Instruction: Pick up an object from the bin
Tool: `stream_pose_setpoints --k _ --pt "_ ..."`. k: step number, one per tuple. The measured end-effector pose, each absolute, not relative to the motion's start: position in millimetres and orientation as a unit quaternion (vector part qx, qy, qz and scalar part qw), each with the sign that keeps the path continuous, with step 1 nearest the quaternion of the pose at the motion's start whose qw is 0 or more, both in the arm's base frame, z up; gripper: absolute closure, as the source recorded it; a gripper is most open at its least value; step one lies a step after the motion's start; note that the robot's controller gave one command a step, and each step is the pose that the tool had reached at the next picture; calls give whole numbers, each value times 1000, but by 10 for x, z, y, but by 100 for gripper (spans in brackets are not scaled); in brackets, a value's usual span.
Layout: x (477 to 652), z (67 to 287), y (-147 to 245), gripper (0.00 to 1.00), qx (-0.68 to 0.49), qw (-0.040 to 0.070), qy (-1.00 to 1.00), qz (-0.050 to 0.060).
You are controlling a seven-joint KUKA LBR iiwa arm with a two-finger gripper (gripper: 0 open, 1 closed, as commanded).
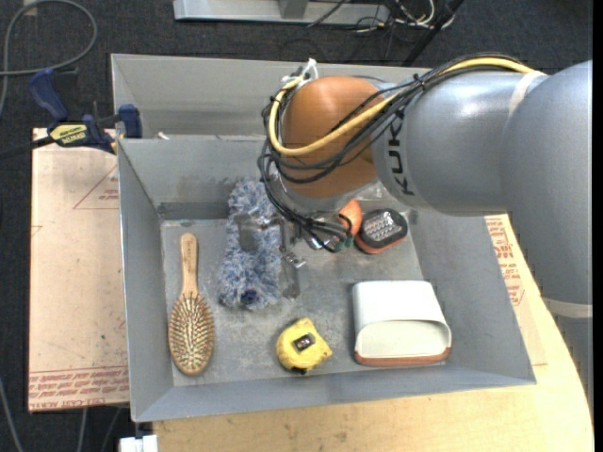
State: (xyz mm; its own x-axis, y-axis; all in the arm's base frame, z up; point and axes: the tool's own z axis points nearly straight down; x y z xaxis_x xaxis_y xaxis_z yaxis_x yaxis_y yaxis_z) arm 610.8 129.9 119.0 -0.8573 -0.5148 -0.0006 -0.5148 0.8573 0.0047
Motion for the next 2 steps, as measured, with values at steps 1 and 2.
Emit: stream_pose_setpoints --k 1,2 --pt "6155 845 1211 0 320 -1 -947 -2" --pt "6253 717 1173 100 355 -4 -935 -4"
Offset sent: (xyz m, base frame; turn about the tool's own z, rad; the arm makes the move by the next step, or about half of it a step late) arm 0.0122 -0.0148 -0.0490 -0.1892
